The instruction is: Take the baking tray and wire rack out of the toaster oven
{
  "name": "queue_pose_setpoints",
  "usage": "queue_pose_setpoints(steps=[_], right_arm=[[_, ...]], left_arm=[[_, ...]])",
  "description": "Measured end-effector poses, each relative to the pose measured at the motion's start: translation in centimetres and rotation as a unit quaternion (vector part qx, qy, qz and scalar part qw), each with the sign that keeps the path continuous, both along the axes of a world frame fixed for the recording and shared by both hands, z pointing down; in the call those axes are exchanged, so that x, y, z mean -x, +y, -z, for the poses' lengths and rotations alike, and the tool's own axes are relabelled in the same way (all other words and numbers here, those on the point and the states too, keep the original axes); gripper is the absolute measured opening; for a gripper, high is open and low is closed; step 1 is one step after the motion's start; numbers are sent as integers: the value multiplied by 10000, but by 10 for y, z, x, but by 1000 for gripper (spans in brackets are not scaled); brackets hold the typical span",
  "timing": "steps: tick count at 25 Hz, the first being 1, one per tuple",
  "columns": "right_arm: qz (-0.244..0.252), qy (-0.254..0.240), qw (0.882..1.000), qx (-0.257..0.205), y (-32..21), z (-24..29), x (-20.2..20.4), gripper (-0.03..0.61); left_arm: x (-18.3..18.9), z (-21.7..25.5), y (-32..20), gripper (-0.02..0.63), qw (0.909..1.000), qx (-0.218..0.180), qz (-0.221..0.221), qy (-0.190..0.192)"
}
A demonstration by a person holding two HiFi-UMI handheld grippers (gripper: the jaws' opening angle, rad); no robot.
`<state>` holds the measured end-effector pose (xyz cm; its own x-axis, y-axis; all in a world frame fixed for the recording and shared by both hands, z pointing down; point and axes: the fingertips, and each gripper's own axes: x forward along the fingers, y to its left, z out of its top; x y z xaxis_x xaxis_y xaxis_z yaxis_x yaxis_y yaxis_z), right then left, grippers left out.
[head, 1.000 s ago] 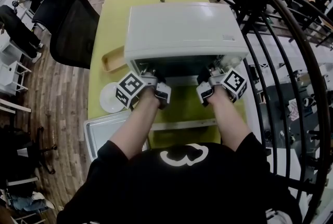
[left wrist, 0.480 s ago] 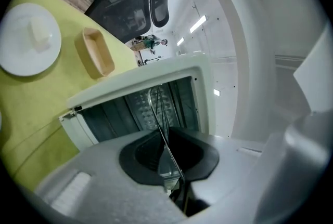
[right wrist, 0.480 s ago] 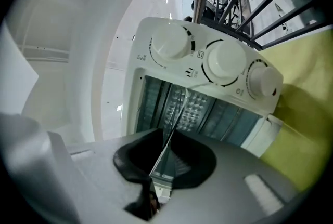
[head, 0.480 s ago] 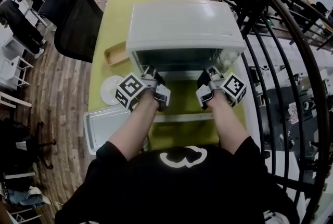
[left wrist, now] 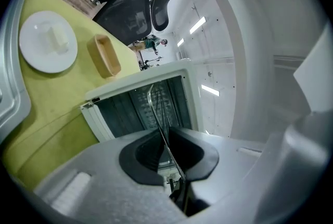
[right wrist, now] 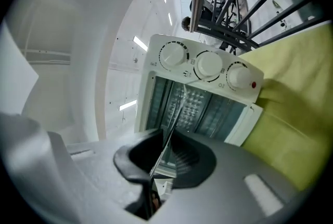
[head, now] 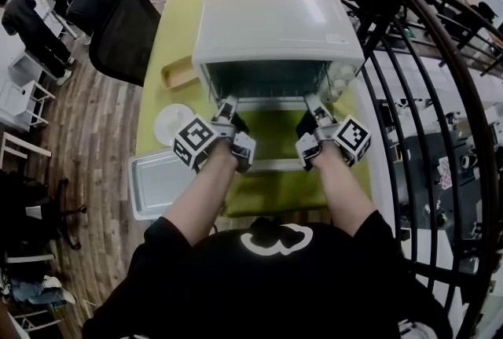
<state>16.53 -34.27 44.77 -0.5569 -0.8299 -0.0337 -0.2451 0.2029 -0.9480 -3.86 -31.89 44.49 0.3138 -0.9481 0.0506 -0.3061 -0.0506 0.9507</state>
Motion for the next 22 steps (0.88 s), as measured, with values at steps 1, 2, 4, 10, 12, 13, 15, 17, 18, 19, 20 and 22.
queue_pose_setpoints(steps=[1, 2, 4, 10, 12, 13, 15, 17, 18, 19, 20, 22], right_arm=[[9, -3, 10000, -12, 8, 1, -2, 49], [20, -1, 10000, -27, 14, 2, -3, 49], [52, 0, 10000, -42, 22, 6, -4, 49], [147, 33, 9999, -10, 33, 7, -5, 49], [159, 20, 9999, -8, 44, 10, -6, 49], [158, 11, 9999, -6, 52, 12, -7, 49], [162, 2, 9999, -16, 70, 17, -9, 49], [187, 18, 9998, -49, 88, 20, -13, 49], [203, 29, 9998, -59, 96, 20, -17, 49], [220, 34, 9997, -60, 104, 20, -21, 49], [238, 29, 9997, -55, 112, 19, -26, 49], [283, 15, 9996, -53, 128, 17, -32, 49]], left_arm=[[-2, 0, 8, 40, 10000, -5, -1, -9], [-3, 2, 14, 40, 10000, -15, 0, -18], [-4, 5, 21, 40, 10000, -22, 14, -20], [-5, 6, 34, 41, 10000, 51, 81, -30], [-7, 8, 45, 41, 9999, 73, 74, -22], [-8, 10, 53, 41, 9999, 76, 68, -18], [-10, 14, 71, 41, 9999, 76, 67, 1], [-14, 16, 89, 41, 9999, 72, 71, 28], [-17, 16, 97, 40, 9999, 67, 69, 38], [-22, 16, 106, 40, 9999, 66, 66, 41], [-27, 15, 114, 41, 9999, 68, 68, 42], [-33, 13, 132, 41, 9999, 77, 93, 44]])
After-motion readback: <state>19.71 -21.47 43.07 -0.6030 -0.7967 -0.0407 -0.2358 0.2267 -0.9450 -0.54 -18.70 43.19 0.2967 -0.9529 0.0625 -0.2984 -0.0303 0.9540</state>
